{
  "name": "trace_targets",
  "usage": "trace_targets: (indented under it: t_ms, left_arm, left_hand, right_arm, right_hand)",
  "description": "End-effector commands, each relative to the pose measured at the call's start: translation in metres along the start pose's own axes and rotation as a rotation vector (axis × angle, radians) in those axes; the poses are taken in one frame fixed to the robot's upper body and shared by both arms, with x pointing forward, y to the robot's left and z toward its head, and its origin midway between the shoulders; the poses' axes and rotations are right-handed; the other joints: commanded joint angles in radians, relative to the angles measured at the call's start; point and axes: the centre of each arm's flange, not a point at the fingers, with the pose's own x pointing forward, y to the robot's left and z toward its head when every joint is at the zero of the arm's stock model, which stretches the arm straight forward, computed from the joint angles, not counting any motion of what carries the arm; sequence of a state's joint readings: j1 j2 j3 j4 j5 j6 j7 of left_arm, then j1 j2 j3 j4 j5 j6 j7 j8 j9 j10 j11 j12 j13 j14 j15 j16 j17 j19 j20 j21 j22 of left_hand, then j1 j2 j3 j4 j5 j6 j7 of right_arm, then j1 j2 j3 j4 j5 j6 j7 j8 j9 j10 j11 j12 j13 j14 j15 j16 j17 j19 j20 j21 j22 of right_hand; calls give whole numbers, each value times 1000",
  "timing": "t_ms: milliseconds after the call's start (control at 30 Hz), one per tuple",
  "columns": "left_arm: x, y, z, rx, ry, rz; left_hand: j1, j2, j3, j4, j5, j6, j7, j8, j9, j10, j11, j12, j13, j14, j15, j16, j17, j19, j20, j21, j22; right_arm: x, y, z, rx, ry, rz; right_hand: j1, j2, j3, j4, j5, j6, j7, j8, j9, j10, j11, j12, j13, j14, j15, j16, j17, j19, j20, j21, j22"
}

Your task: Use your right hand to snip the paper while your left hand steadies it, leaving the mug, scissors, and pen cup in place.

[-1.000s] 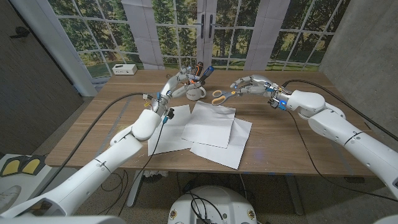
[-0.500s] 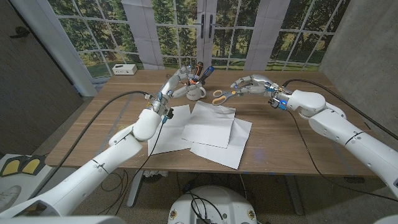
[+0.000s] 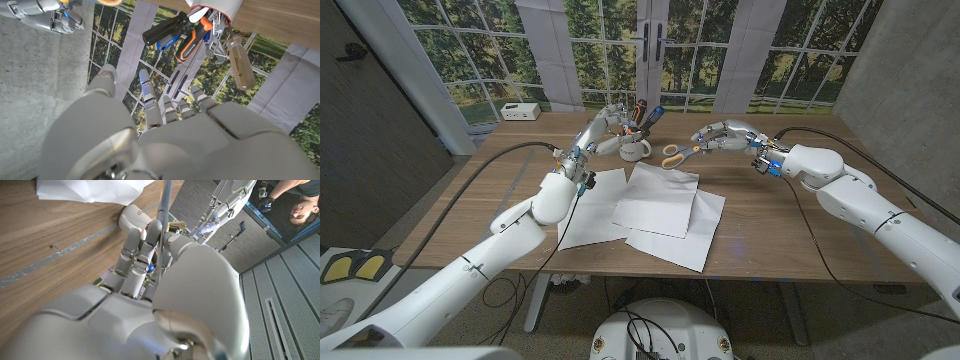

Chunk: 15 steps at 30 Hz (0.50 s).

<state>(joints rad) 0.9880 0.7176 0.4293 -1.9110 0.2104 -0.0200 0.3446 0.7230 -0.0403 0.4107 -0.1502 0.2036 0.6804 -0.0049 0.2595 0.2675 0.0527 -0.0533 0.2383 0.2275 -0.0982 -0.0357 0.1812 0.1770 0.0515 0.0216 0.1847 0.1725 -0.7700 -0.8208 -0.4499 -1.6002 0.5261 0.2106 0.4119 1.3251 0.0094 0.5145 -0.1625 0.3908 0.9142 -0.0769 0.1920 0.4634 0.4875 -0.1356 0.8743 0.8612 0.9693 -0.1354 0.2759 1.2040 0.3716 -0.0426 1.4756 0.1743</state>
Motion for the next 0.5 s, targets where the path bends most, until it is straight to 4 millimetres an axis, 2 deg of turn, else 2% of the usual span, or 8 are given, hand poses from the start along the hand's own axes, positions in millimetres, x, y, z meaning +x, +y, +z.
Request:
trace_targets:
  t_ms: [33,100,267,333,500]
  left_arm:
    - [2,9,20,121,4,2]
    - [2,10,24,151,-17,14]
    - [4,16,37,204,-40,15]
    - [4,18,41,225,-45,6]
    - [5,23,51,279,-63,-29]
  left_hand:
    - [16,-4,8,-3,1,8,-7,3,3,9,-1,6,1,5,-17,5,-1,7,5,6,-1]
    - [12,-13,-2,-1,-2,24,-16,8,3,19,-4,10,1,10,-22,6,-1,10,5,7,-1]
    - [-22,-70,-51,8,5,79,-15,18,-7,47,-19,21,-1,23,-35,9,0,20,1,8,-1]
    - [-21,-70,-54,10,8,93,-17,22,-8,55,-20,25,-1,26,-35,9,0,21,1,8,-1]
    - [4,-34,-42,9,7,84,-27,15,-6,33,-15,15,-2,15,-25,3,0,15,7,4,0]
  right_arm:
    - [1,-4,2,-7,-12,4]
    - [1,-4,2,-11,-12,6]
    - [0,-5,5,-19,-10,8]
    - [-1,-5,7,-24,-8,7]
    - [-4,-4,10,-31,-6,6]
  right_hand:
    - [8,4,8,0,3,0,-3,-1,2,-5,1,4,1,-2,-99,2,2,-6,-102,6,3]
    - [8,4,8,0,3,0,-4,-1,1,-4,-1,5,2,-4,-99,1,2,-6,-102,6,3]
    - [8,5,9,1,1,0,-4,-1,0,-5,-3,6,4,-3,-99,2,2,-7,-102,5,3]
    - [8,6,9,1,1,1,-1,0,0,-5,0,5,2,-2,-99,3,2,-8,-102,6,3]
    - [8,6,8,1,-1,0,-3,0,0,-7,-6,6,4,-3,-100,4,2,-6,-102,8,3]
